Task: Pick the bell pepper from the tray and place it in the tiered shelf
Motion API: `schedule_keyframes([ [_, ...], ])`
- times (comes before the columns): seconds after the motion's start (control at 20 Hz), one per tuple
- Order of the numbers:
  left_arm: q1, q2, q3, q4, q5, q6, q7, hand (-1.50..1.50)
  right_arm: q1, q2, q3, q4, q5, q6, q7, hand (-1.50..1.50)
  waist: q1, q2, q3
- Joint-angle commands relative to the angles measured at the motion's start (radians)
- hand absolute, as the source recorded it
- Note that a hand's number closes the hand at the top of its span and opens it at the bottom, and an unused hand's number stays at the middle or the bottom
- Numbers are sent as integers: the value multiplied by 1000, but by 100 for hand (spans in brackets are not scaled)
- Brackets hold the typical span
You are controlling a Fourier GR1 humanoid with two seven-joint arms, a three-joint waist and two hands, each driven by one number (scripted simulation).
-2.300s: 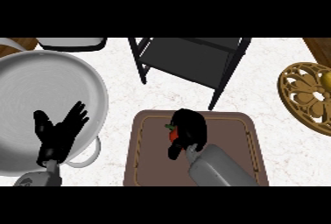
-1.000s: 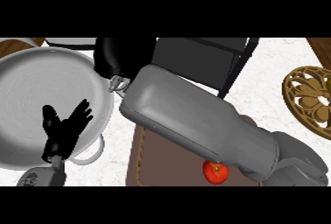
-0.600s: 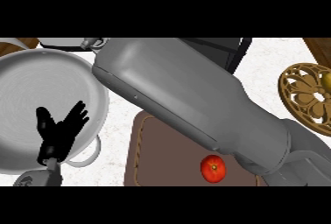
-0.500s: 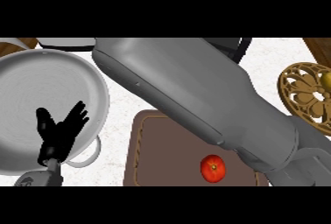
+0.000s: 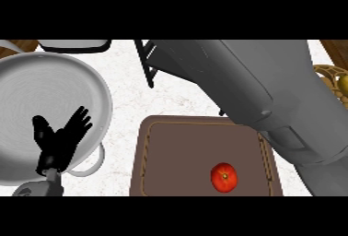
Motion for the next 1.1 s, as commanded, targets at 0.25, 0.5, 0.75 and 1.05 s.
schedule_keyframes([
  [0.25, 29, -31, -22, 4, -23, 15, 6, 0, 20, -20, -75, 94, -24, 104, -1, 150, 4, 6, -6],
  [0.5, 25, -6, 1, -6, -7, -11, 21, 0, 85, -63, -102, 136, -6, 63, -112, 150, 6, 8, -5],
  [0.75, 14, -8, -1, 16, -8, -28, 25, 0, 94, -76, -131, 216, 23, -1, -189, 150, 14, 12, -6],
  [1.05, -13, 5, 26, 30, -10, -25, 22, 0, 91, -38, -146, 288, 63, -87, -212, 150, 22, 14, -6],
])
